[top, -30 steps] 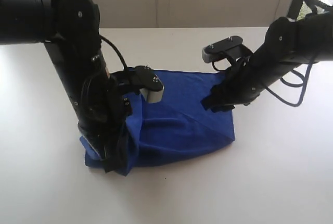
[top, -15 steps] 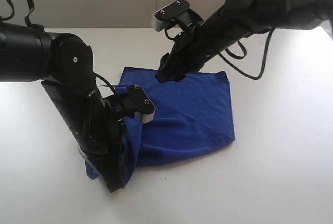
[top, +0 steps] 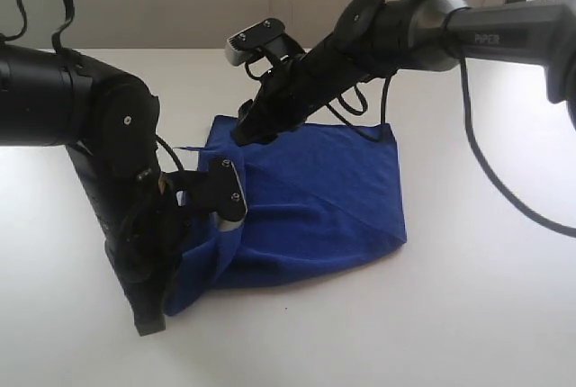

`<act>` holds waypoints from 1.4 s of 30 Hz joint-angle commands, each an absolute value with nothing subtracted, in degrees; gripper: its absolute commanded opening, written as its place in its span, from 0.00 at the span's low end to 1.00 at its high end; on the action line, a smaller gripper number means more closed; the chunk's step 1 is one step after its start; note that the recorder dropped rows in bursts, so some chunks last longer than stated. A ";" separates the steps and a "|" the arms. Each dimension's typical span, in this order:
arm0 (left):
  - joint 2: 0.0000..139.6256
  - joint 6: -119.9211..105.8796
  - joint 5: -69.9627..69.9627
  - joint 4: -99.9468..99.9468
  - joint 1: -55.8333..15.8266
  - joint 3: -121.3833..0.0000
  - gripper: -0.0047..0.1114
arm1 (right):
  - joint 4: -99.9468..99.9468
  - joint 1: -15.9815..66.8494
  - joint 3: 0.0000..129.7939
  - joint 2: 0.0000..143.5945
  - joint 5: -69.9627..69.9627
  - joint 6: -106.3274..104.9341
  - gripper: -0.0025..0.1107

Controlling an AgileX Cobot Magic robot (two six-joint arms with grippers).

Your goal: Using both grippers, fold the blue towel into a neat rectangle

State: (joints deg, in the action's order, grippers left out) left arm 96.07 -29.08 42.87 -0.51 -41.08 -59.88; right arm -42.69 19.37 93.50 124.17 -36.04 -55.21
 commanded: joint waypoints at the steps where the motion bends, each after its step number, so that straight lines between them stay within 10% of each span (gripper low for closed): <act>1: 95.45 -31.93 45.06 5.44 -41.33 -59.46 0.04 | -45.93 19.94 94.22 125.70 -36.77 -64.48 0.45; 27: 95.45 -33.23 43.14 18.03 -41.33 -59.46 0.04 | -68.93 20.66 94.22 133.34 -31.59 -91.11 0.45; 33: 95.45 -33.23 41.65 18.03 -41.33 -59.46 0.04 | -68.81 20.66 94.22 134.31 -32.91 -91.11 0.04; 42: 95.45 -31.57 41.41 18.03 -41.33 -59.46 0.04 | -43.51 19.61 93.98 126.27 -31.29 -63.59 0.02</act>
State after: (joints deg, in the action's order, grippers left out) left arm 96.07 -33.04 40.93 17.97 -41.08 -59.88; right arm -50.80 20.60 94.06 129.90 -31.17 -73.27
